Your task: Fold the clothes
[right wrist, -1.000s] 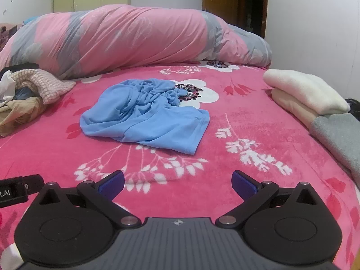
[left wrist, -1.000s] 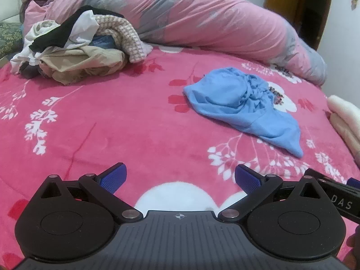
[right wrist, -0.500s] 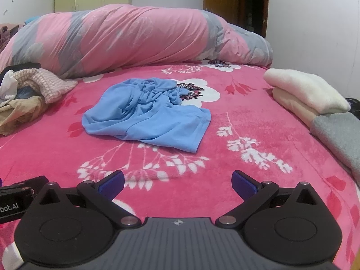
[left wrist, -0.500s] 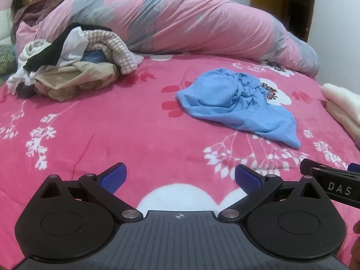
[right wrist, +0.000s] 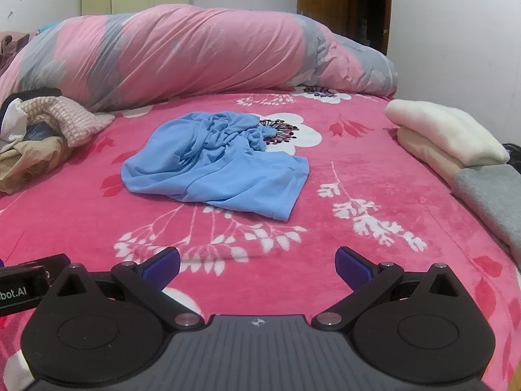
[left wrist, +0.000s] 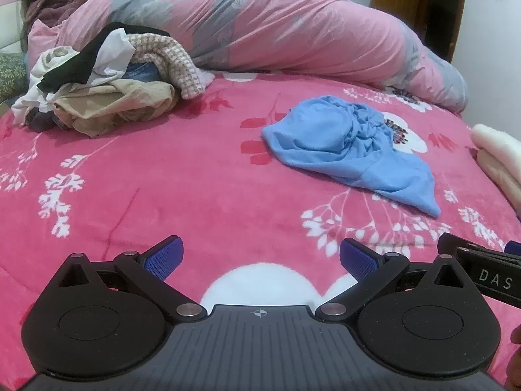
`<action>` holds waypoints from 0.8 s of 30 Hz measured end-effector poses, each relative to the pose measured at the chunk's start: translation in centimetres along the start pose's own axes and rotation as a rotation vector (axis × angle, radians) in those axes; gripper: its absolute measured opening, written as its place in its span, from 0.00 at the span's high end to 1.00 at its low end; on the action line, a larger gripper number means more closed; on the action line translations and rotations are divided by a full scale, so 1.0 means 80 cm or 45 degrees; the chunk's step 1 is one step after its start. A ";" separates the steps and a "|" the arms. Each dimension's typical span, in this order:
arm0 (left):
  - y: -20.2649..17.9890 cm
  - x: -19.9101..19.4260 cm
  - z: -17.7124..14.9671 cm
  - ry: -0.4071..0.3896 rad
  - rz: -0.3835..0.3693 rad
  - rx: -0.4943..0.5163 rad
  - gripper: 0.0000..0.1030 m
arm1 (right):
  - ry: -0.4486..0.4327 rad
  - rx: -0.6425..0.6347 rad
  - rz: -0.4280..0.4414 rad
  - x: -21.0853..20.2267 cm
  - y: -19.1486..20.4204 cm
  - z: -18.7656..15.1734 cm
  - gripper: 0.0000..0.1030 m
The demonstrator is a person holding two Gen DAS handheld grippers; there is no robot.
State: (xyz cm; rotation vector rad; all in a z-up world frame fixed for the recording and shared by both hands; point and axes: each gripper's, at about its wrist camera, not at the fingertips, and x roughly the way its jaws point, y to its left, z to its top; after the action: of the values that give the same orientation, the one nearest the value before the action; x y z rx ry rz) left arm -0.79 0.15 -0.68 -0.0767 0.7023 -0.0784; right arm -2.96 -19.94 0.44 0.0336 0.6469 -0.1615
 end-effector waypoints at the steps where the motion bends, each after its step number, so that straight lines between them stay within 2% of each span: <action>1: 0.000 0.000 0.000 -0.001 0.000 0.001 0.00 | 0.000 -0.002 -0.001 0.001 0.000 0.001 0.00; 17: 0.004 0.009 0.006 -0.008 -0.009 -0.014 0.00 | 0.004 -0.008 0.004 0.012 0.004 0.005 0.00; 24: 0.003 0.012 0.006 -0.060 -0.086 -0.032 0.00 | 0.013 0.016 0.037 0.025 -0.002 0.001 0.00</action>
State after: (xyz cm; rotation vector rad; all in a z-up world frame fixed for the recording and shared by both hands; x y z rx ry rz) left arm 0.28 0.33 -1.00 -0.1258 0.6537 -0.1321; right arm -1.37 -20.39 -0.75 0.0559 0.6550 -0.1373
